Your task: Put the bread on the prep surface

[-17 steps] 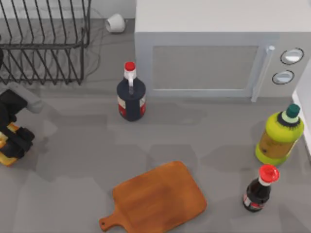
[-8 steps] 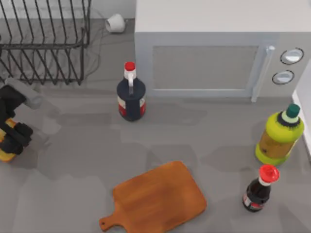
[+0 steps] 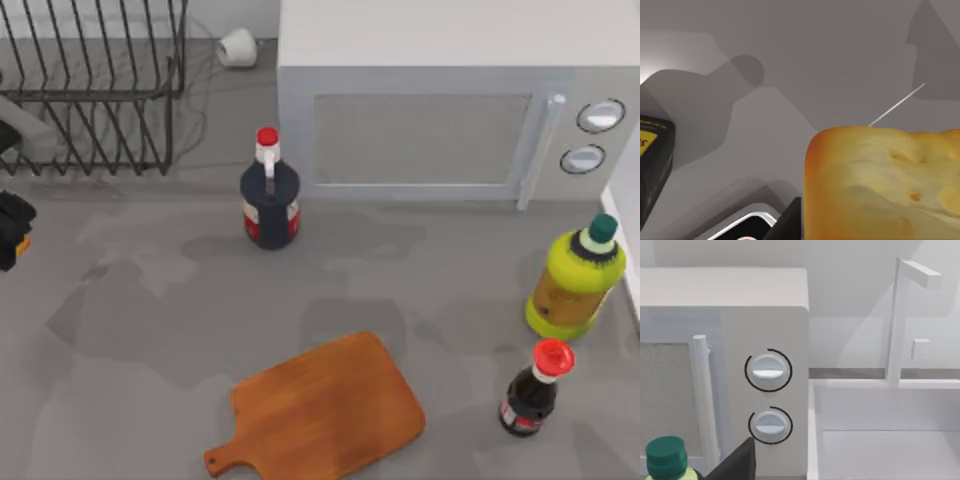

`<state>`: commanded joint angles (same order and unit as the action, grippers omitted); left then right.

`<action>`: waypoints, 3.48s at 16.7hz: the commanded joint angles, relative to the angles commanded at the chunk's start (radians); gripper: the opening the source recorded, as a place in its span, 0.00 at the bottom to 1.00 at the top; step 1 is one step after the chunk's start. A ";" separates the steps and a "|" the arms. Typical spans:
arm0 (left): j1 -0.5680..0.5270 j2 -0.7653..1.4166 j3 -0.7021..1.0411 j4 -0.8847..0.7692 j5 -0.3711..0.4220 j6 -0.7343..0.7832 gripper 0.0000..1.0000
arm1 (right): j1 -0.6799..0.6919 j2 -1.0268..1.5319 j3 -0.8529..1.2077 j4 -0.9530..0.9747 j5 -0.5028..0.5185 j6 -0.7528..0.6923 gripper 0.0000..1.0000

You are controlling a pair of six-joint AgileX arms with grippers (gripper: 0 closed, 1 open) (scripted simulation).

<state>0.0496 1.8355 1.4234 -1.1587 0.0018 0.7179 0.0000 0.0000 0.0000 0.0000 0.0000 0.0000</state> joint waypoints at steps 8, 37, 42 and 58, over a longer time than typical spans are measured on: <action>-0.040 0.010 0.008 -0.005 -0.001 -0.063 0.00 | 0.000 0.000 0.000 0.000 0.000 0.000 1.00; -0.924 0.022 -0.108 0.127 -0.005 -1.577 0.00 | 0.000 0.000 0.000 0.000 0.000 0.000 1.00; -0.928 0.047 -0.173 0.230 -0.004 -1.574 0.00 | 0.000 0.000 0.000 0.000 0.000 0.000 1.00; -0.930 0.069 -0.208 0.276 -0.004 -1.573 0.68 | 0.000 0.000 0.000 0.000 0.000 0.000 1.00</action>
<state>-0.8803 1.9043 1.2157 -0.8825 -0.0021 -0.8553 0.0000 0.0000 0.0000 0.0000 0.0000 0.0000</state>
